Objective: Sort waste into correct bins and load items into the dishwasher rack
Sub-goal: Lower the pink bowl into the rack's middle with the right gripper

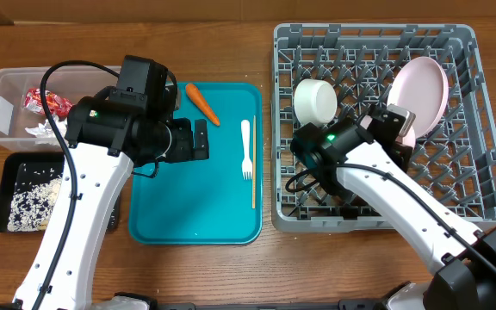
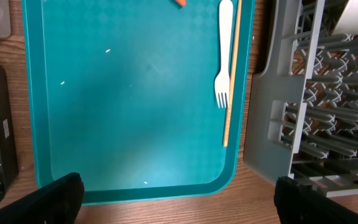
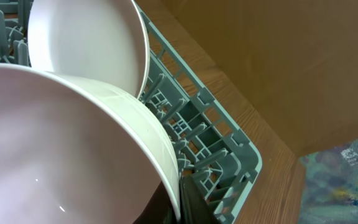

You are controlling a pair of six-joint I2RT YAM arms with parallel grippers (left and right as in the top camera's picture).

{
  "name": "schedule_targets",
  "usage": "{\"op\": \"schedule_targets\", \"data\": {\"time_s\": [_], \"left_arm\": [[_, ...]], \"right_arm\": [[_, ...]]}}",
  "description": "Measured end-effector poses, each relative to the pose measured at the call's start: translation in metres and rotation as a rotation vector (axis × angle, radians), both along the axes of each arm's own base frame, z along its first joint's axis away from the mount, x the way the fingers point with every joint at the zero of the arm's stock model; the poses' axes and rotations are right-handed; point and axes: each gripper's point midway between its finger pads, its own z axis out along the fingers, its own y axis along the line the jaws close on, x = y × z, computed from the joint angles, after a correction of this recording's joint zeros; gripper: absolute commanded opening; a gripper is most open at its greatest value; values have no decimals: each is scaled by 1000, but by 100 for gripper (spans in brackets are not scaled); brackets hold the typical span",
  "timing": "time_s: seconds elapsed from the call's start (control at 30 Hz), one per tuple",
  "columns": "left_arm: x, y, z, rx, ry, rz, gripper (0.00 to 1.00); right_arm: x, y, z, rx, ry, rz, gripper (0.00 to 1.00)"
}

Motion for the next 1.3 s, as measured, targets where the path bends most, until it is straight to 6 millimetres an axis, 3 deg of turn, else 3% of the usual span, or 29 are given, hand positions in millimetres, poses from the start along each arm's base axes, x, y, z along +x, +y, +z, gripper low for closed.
{"op": "schedule_targets", "data": {"time_s": [0.3,0.53,0.87,1.3], "left_arm": [[0,0,0,1,-1,1,100],[0,1,0,3,-1,1,100],[0,0,0,3,-1,1,100],[0,0,0,3,-1,1,100]], "right_arm": [[-5,-2,-26,13,8,-10,4],[-2,0,-30,25,-11,-7,4],[11,29,-49,-56,48,101,4],[19,29,-49,-157,66,133,4]]}}
